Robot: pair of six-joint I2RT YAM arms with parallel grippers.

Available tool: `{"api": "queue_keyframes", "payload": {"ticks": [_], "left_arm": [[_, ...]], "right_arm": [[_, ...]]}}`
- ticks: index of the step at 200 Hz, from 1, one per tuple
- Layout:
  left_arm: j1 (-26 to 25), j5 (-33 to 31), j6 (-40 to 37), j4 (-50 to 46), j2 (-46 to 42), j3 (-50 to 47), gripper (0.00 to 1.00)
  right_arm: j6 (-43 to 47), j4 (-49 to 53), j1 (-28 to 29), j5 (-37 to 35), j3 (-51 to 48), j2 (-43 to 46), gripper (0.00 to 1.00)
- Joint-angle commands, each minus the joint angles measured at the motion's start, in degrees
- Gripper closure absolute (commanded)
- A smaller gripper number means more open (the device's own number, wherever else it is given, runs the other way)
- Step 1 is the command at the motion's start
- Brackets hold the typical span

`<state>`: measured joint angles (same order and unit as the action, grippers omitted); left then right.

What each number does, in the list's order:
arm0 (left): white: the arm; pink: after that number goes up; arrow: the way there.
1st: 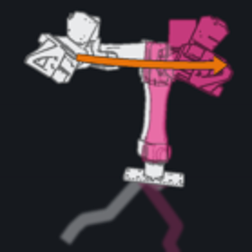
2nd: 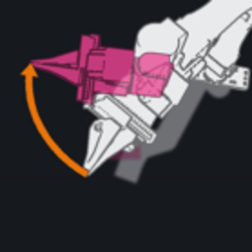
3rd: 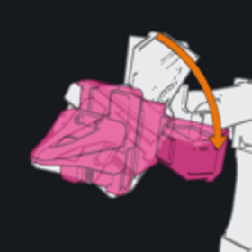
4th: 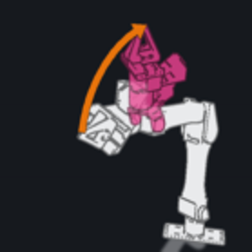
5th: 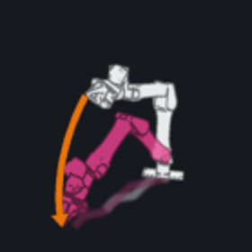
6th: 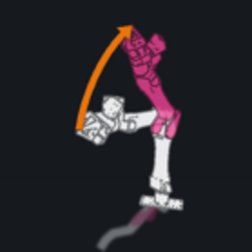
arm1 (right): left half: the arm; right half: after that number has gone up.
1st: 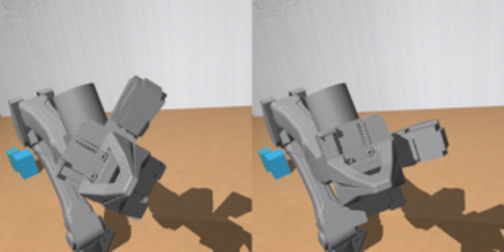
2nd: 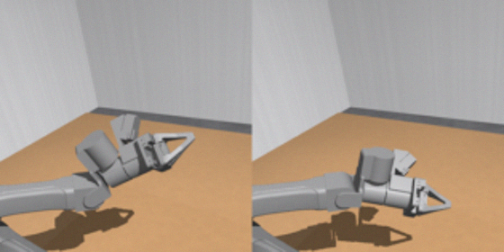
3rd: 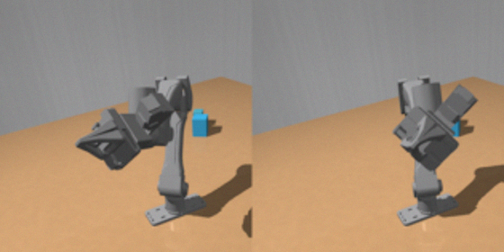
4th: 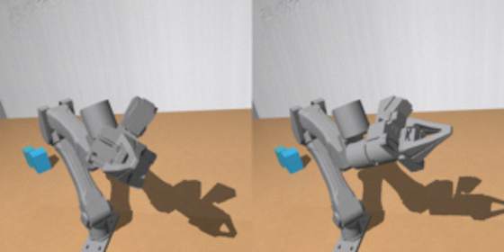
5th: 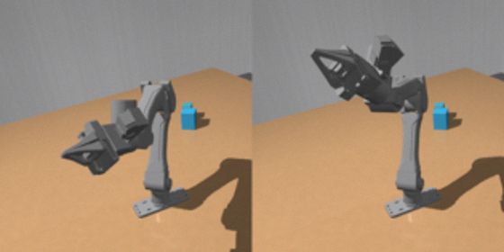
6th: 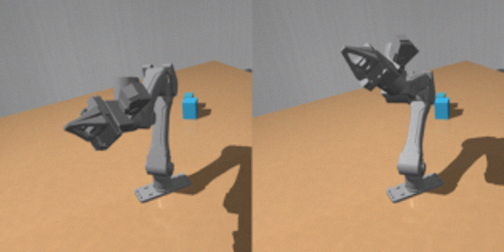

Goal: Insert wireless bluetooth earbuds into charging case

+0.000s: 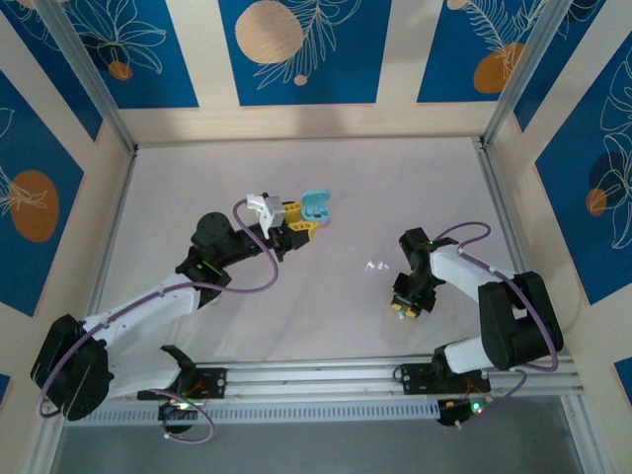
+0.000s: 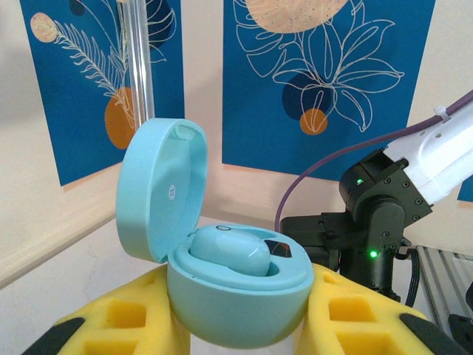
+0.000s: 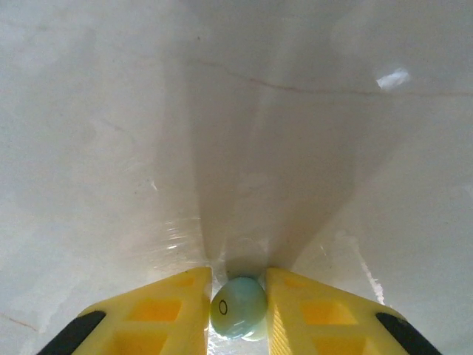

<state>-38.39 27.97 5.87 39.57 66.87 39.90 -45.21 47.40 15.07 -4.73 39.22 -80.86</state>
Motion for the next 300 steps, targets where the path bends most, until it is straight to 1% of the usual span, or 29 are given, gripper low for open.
{"api": "queue_keyframes", "payload": {"ticks": [1,35,66,91,115,134,162,192,246,268,300], "left_arm": [[-0.7,-0.1,0.2,1.0,-0.3,1.0,0.69],[-0.7,-0.2,0.1,0.9,-0.4,0.9,0.69],[-0.7,-0.6,0.2,0.8,-0.4,0.9,0.69],[-0.7,-0.6,0.2,0.8,-0.2,0.9,0.69],[-0.7,-0.5,0.2,0.6,-0.2,0.9,0.69],[-0.7,-0.5,0.2,0.5,-0.3,0.8,0.69],[-0.7,0.0,0.2,0.4,0.1,0.9,0.69],[-0.7,0.8,0.2,0.6,0.4,1.0,0.69],[-0.8,3.1,0.5,0.8,1.7,1.9,0.70],[-0.8,3.5,0.7,0.7,1.9,2.3,0.70],[-0.8,4.0,0.9,0.6,1.7,2.5,0.70]], "right_arm": [[0.3,-0.3,0.4,-0.6,1.1,-0.2,0.76],[1.6,-0.4,0.9,0.1,1.7,0.8,0.78],[4.7,-0.3,3.3,3.3,5.1,4.1,0.79],[7.4,-0.4,5.0,8.5,9.9,7.7,0.78],[9.3,-3.2,5.9,16.0,14.9,12.0,0.79],[11.1,-4.9,6.7,19.7,19.7,14.4,0.78],[13.2,-6.9,7.5,25.4,26.7,15.6,0.79],[13.0,-9.7,8.1,30.1,31.8,16.0,0.79],[10.7,-18.3,9.4,34.1,34.7,15.9,0.78],[10.7,-19.6,10.4,35.8,35.8,14.9,0.78],[11.8,-19.6,11.6,35.8,36.5,13.6,0.78]]}}
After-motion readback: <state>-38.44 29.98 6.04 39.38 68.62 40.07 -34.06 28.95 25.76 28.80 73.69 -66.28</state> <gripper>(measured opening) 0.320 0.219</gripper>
